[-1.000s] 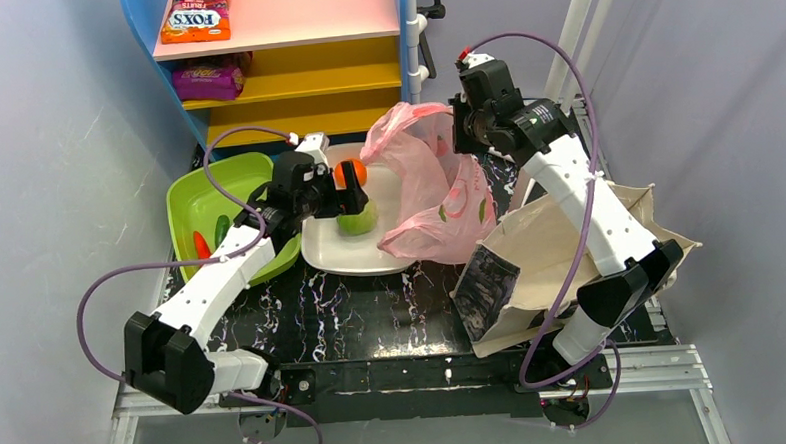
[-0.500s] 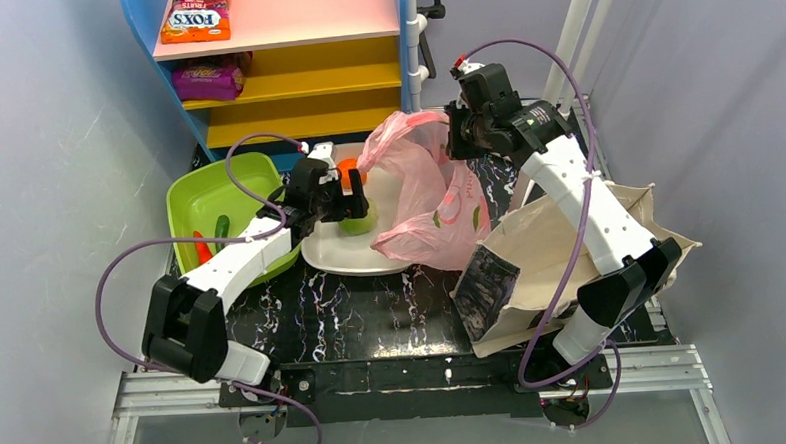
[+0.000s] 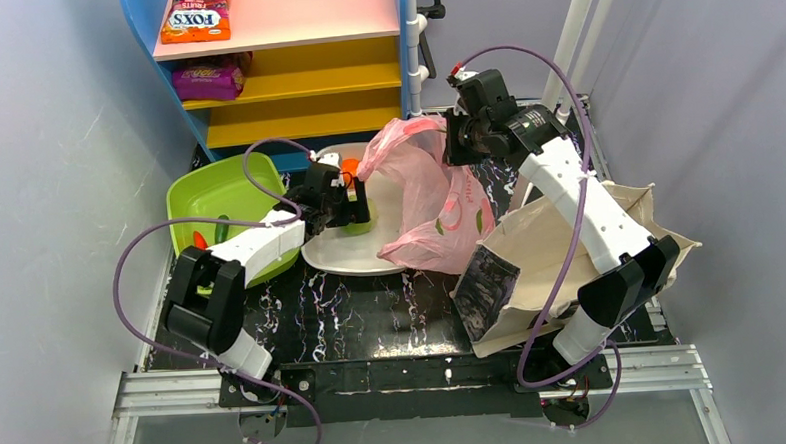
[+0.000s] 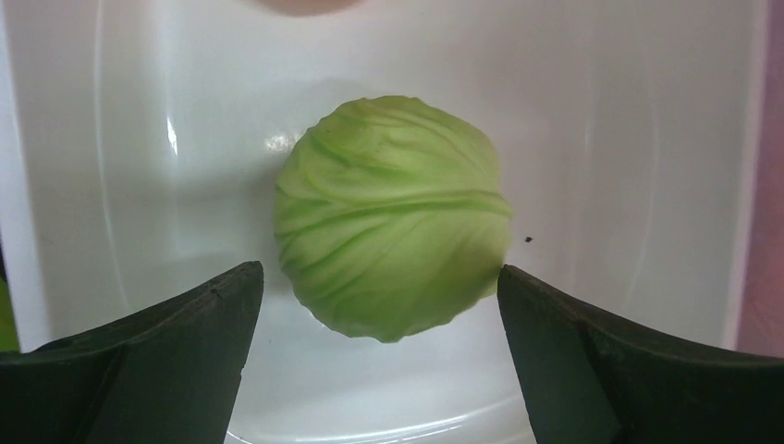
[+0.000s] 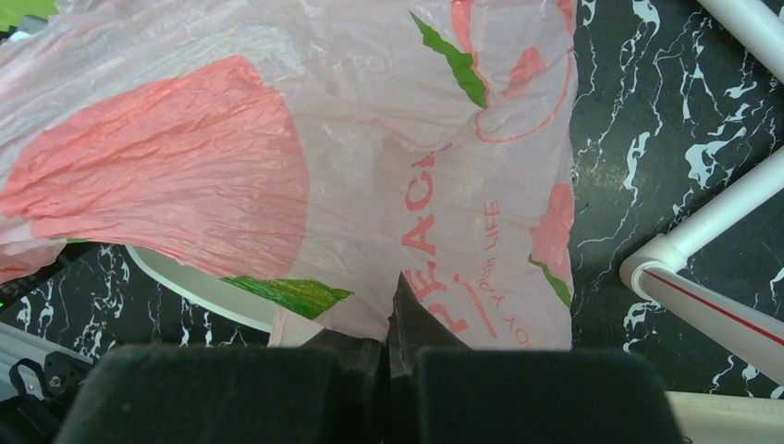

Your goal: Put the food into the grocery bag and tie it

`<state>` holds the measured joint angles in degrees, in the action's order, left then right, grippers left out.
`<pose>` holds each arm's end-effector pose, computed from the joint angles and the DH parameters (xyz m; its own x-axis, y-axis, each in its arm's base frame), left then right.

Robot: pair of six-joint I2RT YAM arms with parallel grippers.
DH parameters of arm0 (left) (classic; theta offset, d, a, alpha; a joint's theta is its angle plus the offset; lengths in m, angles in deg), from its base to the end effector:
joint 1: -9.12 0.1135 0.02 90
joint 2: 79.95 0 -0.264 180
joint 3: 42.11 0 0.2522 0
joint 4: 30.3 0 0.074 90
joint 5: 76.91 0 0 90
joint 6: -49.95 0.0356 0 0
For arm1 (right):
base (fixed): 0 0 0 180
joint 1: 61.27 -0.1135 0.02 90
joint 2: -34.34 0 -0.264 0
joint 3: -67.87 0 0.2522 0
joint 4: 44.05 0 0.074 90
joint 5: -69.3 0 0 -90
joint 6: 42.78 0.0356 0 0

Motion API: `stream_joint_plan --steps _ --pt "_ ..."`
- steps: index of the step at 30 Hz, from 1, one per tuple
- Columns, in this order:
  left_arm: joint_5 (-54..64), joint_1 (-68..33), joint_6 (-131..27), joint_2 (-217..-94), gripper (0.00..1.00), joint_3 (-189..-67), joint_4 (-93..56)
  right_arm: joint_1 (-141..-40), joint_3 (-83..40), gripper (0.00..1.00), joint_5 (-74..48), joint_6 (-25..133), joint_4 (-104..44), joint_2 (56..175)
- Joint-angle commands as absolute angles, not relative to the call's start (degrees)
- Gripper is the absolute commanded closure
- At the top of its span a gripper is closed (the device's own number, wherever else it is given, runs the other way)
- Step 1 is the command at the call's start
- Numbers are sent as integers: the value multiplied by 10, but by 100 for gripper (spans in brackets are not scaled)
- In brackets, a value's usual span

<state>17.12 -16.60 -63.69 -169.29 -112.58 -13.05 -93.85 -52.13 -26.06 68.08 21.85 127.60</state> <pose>0.3111 -0.1471 0.2314 -0.6396 -0.1359 -0.7566 0.1368 0.9484 -0.2860 0.2926 0.1830 0.4214 -0.6664 -0.0051 -0.7456 -0.2545 0.9415 0.2210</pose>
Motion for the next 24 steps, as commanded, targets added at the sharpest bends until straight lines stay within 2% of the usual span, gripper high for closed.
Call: stream_joint_plan --steps 1,14,18,22,24 --pt "198 -165 -648 -1722 2 -1139 -109 -932 -513 99 -248 686 196 1253" --pt "178 -165 -656 -1780 2 -1152 -116 -929 -505 99 -239 680 189 1253" --pt "160 -164 -655 -1782 22 -1156 -114 -928 -503 99 -238 680 189 1254" --pt "153 -165 -655 -1768 50 -1157 -105 -928 -504 99 -238 680 191 1253" --pt "150 -165 -654 -1753 60 -1156 -101 -927 -504 99 -238 681 190 1252"
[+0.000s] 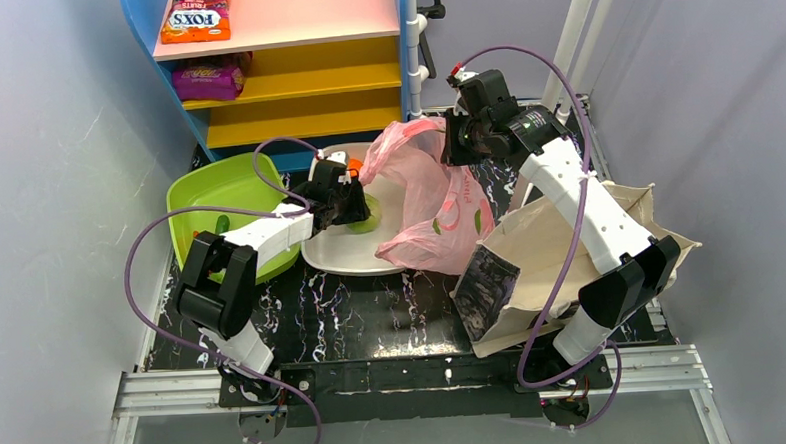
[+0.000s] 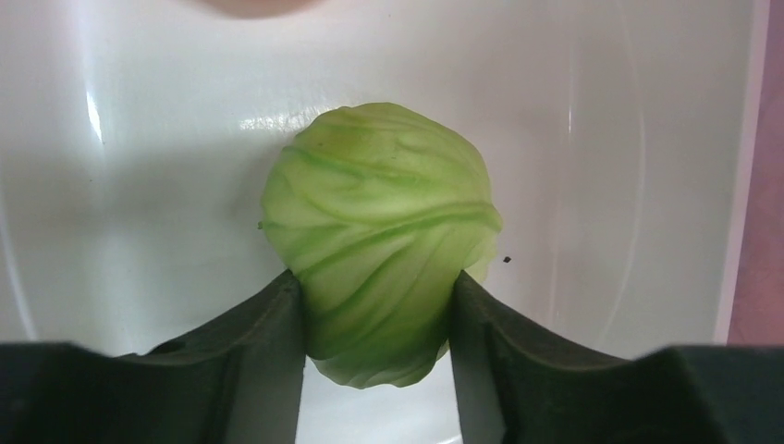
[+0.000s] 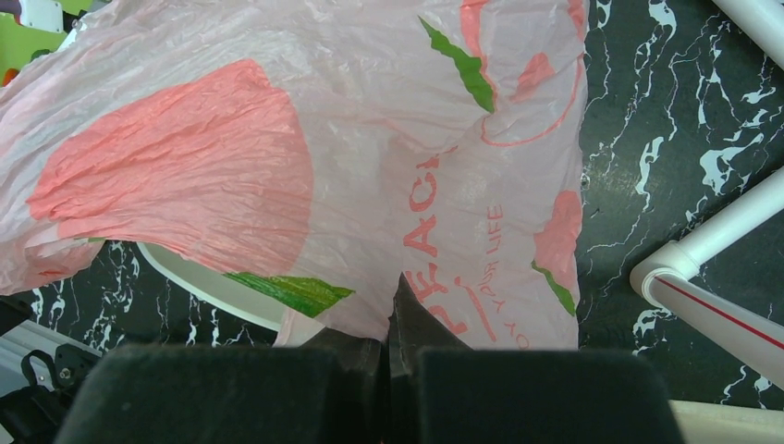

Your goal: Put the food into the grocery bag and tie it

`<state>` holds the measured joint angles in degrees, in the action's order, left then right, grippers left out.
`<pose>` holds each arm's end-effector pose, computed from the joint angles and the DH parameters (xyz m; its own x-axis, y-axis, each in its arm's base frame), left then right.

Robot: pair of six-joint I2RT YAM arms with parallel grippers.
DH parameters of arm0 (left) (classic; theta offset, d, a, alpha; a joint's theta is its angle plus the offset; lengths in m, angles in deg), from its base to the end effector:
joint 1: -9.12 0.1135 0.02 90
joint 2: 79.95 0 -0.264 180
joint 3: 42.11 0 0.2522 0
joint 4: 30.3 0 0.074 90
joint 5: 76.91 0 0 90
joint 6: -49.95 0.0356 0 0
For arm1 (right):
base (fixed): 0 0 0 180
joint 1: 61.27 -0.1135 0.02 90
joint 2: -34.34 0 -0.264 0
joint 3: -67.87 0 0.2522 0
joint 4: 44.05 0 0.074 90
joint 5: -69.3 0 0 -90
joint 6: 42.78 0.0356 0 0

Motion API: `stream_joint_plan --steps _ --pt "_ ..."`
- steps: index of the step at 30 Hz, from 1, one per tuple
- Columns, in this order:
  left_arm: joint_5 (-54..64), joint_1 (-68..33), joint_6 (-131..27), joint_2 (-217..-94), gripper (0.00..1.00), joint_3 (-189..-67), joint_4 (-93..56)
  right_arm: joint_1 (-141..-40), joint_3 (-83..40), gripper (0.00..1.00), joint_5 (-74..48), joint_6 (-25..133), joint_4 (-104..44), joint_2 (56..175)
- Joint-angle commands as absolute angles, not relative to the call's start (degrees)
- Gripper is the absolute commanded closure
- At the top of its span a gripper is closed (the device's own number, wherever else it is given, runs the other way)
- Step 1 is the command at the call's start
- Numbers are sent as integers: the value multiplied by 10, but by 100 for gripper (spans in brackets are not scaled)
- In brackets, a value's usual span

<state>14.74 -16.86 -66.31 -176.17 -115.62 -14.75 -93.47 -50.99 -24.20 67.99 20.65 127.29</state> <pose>0.3306 -0.1600 0.2107 -0.6840 -0.1587 -0.7121 0.1282 0.9347 -0.3314 0.2938 0.1824 0.4187 -0.6700 -0.0036 -0.7424 -0.2717 0.9318 0.2406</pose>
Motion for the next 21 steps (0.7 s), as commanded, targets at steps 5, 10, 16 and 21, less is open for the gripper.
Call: stream_joint_plan --steps 5,10,16,21 --pt "151 -165 -653 -1710 68 -1160 -75 -927 -505 99 -236 685 192 1251" --pt "155 -165 -653 -1664 76 -1165 -39 -928 -512 99 -236 691 195 1250" --pt "150 -165 -646 -1586 100 -1156 -7 -927 -512 99 -225 704 198 1252" --pt "157 -167 -639 -1508 100 -1143 28 -927 -527 99 -240 714 216 1261"
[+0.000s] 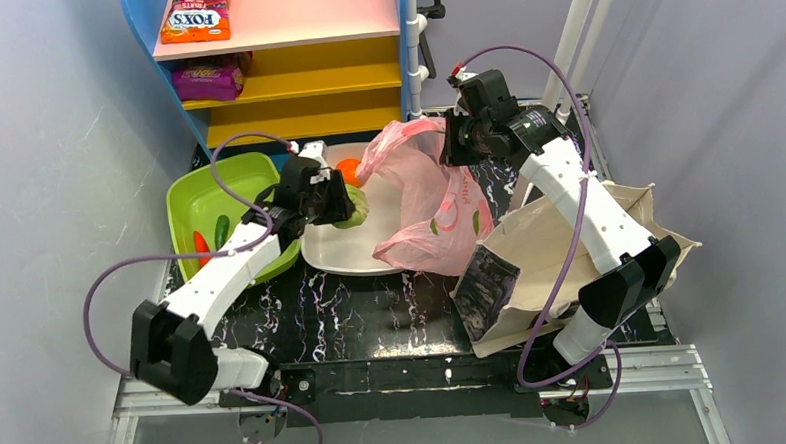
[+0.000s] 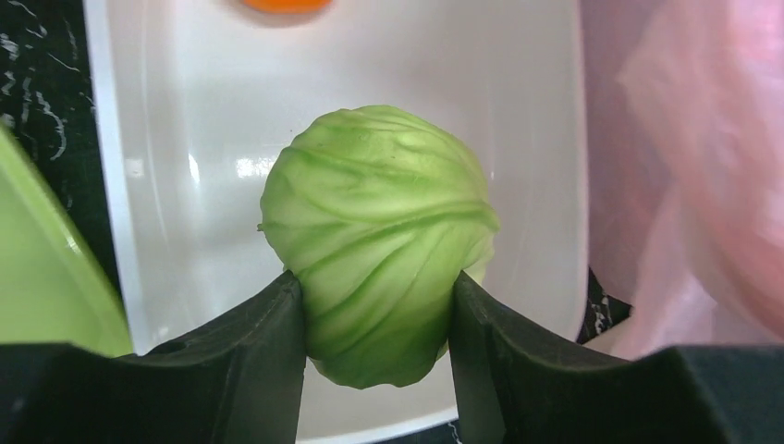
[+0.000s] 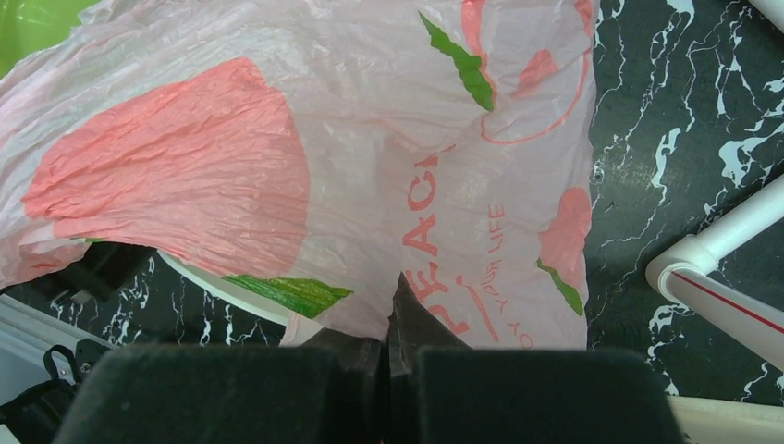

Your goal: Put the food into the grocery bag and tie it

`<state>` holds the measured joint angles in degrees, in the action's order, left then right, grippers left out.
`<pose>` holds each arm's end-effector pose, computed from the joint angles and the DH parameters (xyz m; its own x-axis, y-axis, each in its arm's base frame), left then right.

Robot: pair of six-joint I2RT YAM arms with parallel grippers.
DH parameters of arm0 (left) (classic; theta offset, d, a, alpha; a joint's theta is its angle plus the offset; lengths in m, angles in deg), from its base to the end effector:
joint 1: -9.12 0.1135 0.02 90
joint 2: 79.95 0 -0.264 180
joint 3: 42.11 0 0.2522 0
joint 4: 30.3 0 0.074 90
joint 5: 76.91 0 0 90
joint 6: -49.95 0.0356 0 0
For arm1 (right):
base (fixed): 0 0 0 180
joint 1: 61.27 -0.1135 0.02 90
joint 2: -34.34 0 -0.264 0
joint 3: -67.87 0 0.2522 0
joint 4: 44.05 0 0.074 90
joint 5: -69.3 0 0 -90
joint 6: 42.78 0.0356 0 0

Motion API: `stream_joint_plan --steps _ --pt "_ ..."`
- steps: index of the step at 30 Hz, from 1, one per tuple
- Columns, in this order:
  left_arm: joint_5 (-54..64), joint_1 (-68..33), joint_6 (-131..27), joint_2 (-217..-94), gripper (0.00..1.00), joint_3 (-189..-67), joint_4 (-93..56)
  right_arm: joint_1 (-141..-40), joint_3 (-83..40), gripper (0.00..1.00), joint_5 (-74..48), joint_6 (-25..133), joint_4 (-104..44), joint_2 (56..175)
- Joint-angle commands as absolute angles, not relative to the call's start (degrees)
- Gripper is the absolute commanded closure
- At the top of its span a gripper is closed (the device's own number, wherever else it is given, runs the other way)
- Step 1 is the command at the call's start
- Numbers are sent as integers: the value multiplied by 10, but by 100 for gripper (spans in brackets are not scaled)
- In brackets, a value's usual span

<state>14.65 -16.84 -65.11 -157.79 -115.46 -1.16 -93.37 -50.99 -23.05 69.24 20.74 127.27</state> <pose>0.2765 -0.1335 0.2911 -0.6278 -0.1653 -0.7606 0.1670 0.9258 -0.3390 0.2936 0.1824 0.4187 -0.6817 0.0146 -0.7315 -0.2679 0.9254 0.2681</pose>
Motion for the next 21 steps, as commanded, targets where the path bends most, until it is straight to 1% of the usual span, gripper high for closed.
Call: stream_joint_plan --steps 1,5,10,17,19,21 --pt "164 -170 -637 -1492 100 -1140 34 -927 -532 99 -246 717 221 1264" --pt "206 -193 -629 -1436 100 -1138 69 -928 -543 99 -258 725 227 1269" --pt "236 -244 -621 -1392 100 -1161 101 -928 -552 99 -253 732 226 1269" --pt "170 -315 -604 -1361 100 -1229 103 -927 -555 99 -236 733 228 1268" --pt "102 -321 -581 -1373 100 -1250 77 -927 -554 99 -229 733 227 1266" --pt "59 -325 -563 -1407 100 -1272 56 -927 -554 99 -217 735 227 1264"
